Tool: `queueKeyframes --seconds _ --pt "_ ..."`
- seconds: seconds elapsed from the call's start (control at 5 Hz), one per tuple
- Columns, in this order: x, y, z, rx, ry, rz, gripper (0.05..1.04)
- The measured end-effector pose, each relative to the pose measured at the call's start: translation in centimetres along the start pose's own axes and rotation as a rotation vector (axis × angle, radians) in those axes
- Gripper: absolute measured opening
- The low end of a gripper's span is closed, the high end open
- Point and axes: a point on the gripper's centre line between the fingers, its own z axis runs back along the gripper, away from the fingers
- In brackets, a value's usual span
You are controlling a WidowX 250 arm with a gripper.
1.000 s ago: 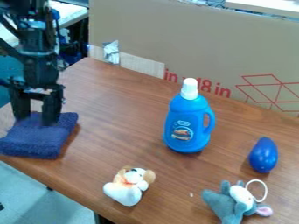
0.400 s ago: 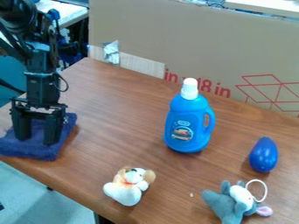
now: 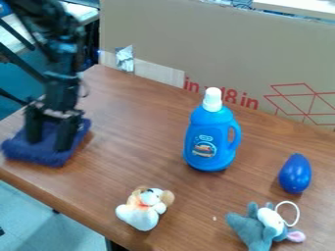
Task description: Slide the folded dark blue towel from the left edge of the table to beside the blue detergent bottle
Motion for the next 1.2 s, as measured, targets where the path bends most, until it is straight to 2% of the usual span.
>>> queueKeyframes --seconds 0.2,0.4,0.6,0.8,1.0,1.2 --pt "3.7 -3.7 2.3 0.061 -0.094 -0.108 1.003" --pt "6.5 -6.4 3.9 0.056 -0.205 -0.162 1.003" --pt "8.6 -8.4 5.0 0.025 -0.279 -0.201 1.003" --pt "9.5 -9.5 5.6 -0.026 -0.337 -0.204 1.003" --pt "9.5 -8.7 5.6 -0.054 -0.363 -0.175 1.003" --pt "6.9 -7.6 6.8 -0.049 -0.362 -0.090 1.001"
